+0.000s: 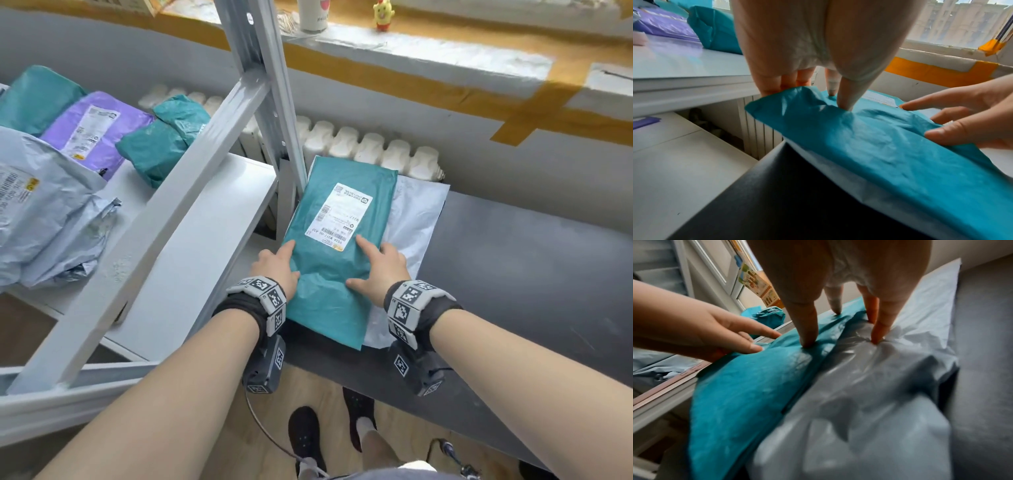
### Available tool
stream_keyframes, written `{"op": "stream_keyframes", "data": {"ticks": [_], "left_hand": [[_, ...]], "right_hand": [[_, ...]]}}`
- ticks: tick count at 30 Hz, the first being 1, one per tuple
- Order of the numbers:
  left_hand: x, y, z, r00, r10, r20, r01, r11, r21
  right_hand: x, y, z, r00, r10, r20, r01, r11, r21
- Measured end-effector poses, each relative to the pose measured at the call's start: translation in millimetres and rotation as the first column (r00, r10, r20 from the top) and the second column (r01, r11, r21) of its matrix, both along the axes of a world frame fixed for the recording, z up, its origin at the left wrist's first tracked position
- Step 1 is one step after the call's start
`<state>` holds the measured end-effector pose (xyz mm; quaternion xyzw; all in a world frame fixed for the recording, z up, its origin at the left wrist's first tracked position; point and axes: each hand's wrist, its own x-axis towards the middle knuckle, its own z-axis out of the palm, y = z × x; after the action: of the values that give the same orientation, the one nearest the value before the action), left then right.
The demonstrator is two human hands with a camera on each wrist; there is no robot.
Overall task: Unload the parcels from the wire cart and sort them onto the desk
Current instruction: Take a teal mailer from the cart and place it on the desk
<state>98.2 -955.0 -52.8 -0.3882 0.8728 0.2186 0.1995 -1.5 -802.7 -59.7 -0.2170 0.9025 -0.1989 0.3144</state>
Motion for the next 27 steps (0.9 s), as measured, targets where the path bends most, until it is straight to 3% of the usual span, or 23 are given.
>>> {"op": "stream_keyframes", "data": {"ticks": [2,4,7,10,13,19,23,27], "left_hand": [[2.7,2.4,3.9,1.000,-0.013,0.024,0.013,0.999,-0.032],[3.9,8.2,9.2,0.997,-0.066,0.030,0.070,0.984,-0.162],[-3.6,21.3,9.1,0.941,-0.337,-0.002,0.317,0.886,-0.339],[-15.5,32.9,1.2,0.858,-0.501,0.113,0.512,0.821,-0.254],[-21.6,35.9,-4.0,0.865,-0.466,0.186,0.491,0.863,-0.119],[-30.3,38.2,-4.8,0.858,-0.447,0.254,0.481,0.873,-0.085],[-34.2,34.5,2.1,0.848,-0.460,0.263,0.491,0.869,-0.063],[-37.5,41.4,26.2,0.838,-0.525,0.150,0.545,0.820,-0.176]], "right_hand": [[-3.3,0.1,0.0,1.000,-0.002,-0.001,0.002,1.000,-0.013],[-4.2,3.8,0.7,1.000,0.010,-0.007,-0.010,1.000,-0.024],[0.7,14.5,-0.8,0.994,0.073,-0.076,-0.072,0.997,0.022],[6.7,26.2,-9.5,0.969,0.195,-0.154,-0.174,0.975,0.139],[3.2,35.5,-18.8,0.967,0.233,-0.104,-0.210,0.958,0.194],[-8.8,38.3,-17.7,0.968,0.250,-0.029,-0.241,0.953,0.185],[-3.8,46.9,-3.4,0.990,0.139,-0.004,-0.138,0.986,0.097],[8.6,63.3,16.1,0.998,-0.004,-0.063,0.008,0.998,0.069]]}}
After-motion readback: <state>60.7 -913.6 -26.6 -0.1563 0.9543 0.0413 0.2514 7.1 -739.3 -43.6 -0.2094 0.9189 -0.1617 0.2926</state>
